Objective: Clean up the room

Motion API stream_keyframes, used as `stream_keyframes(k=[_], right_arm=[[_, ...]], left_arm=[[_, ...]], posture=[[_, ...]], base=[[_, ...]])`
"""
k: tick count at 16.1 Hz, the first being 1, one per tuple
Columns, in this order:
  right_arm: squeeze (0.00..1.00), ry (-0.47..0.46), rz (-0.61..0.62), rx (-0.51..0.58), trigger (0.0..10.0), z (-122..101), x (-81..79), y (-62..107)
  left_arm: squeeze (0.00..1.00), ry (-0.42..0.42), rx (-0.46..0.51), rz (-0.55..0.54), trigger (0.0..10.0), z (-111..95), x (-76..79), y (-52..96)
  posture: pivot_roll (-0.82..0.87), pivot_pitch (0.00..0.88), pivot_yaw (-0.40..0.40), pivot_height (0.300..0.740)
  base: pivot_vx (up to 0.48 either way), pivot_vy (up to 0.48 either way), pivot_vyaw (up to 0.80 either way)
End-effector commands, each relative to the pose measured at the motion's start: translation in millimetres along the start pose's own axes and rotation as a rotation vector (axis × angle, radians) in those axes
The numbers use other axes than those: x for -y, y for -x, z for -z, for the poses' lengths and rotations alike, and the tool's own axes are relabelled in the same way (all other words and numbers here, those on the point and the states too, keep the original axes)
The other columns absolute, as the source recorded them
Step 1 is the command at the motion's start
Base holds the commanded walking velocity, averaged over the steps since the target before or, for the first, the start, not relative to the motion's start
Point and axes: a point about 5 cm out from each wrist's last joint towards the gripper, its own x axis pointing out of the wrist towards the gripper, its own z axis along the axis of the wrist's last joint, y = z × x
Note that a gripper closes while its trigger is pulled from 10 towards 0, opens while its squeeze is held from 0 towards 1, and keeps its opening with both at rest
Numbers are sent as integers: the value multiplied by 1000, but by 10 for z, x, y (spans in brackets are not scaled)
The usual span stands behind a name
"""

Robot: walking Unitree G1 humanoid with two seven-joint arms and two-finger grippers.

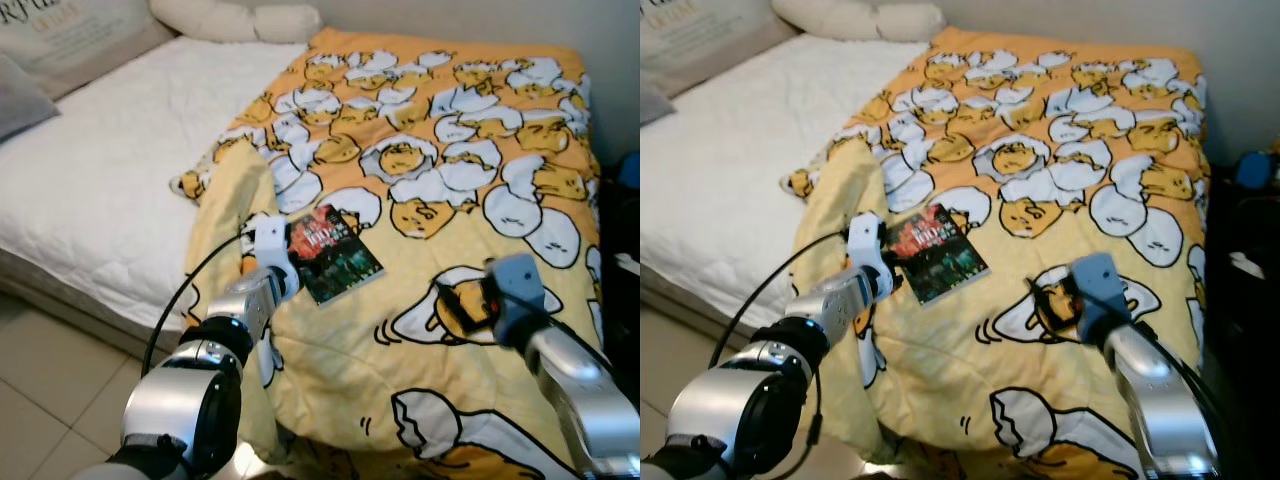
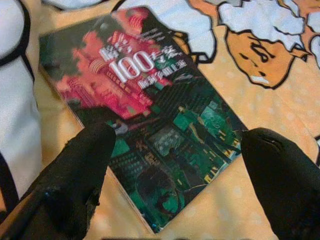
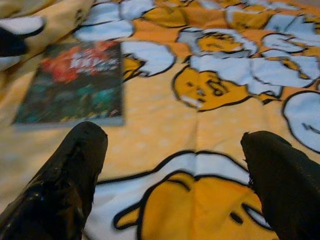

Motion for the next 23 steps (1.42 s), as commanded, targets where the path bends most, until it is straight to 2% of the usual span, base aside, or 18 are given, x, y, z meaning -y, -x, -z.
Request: stream_keyframes(k=[1,4,6,8,10,13,15,18,20,22,23], right_arm=[[0,16,-61,13,10000,-89,-54,59],[0,67,-85,1,10000,-162,-57,254],[0,37,-85,7,10000,-199,-62,327],[0,29,-78,15,10000,-257,-68,416],[0,0,-63,26,10000,-291,-84,446],[0,-24,-66,35,10000,-332,-128,459],[0,-34,-82,50,10000,-383,-184,453],[0,-44,-97,58,10000,-408,-249,454],[0,-47,-102,55,10000,-403,-271,458],[0,-51,-104,53,10000,-400,-284,462],[0,-52,-107,49,10000,-389,-301,469]], left_arm=[[0,16,11,-39,10000,-39,-25,-3],[0,53,17,-121,10000,8,-140,24],[0,60,14,-136,10000,21,-206,48],[0,103,2,-163,10000,62,-299,83],[0,118,-6,-174,10000,80,-332,96],[0,206,10,-112,10000,75,-300,90],[0,214,39,4,10000,38,-191,64],[0,222,117,100,10000,-100,-97,48],[0,225,160,121,10000,-176,-108,59],[0,263,185,137,10000,-214,-129,72],[0,311,197,162,10000,-231,-133,80]], posture=[[-290,44,74,740],[-322,120,58,740],[-324,138,57,740],[-318,180,57,740],[-315,203,60,740],[-319,235,70,740],[-323,241,76,740],[-317,240,75,740],[-310,239,78,740],[-308,240,80,740],[-308,240,82,740]], base=[[0,0,0],[0,0,0],[0,0,0],[0,0,0],[0,0,0],[0,0,0],[0,0,0],[0,0,0],[0,0,0],[0,0,0],[0,0,0]])
